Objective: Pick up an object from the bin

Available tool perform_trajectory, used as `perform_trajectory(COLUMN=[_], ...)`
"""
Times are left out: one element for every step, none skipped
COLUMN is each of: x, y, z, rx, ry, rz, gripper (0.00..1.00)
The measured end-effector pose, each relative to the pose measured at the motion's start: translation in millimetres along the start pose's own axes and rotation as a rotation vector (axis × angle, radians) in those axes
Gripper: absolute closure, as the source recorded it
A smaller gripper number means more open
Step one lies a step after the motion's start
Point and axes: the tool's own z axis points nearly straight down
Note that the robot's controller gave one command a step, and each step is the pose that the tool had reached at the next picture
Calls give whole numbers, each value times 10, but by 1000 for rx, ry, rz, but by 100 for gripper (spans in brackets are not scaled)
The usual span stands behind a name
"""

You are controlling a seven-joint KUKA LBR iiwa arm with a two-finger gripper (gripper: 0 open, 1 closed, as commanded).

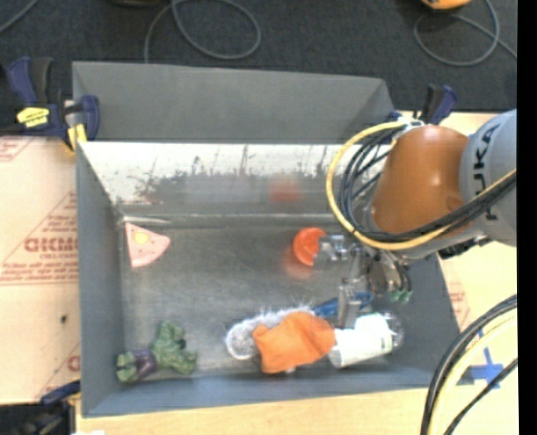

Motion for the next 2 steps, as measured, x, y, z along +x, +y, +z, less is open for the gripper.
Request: perform_trajectory(x=[-10, 133], y=[2, 170], z=[-42, 510], rx=[0, 0], ry=[-7, -10], rz=[-2, 60], gripper=[0, 0])
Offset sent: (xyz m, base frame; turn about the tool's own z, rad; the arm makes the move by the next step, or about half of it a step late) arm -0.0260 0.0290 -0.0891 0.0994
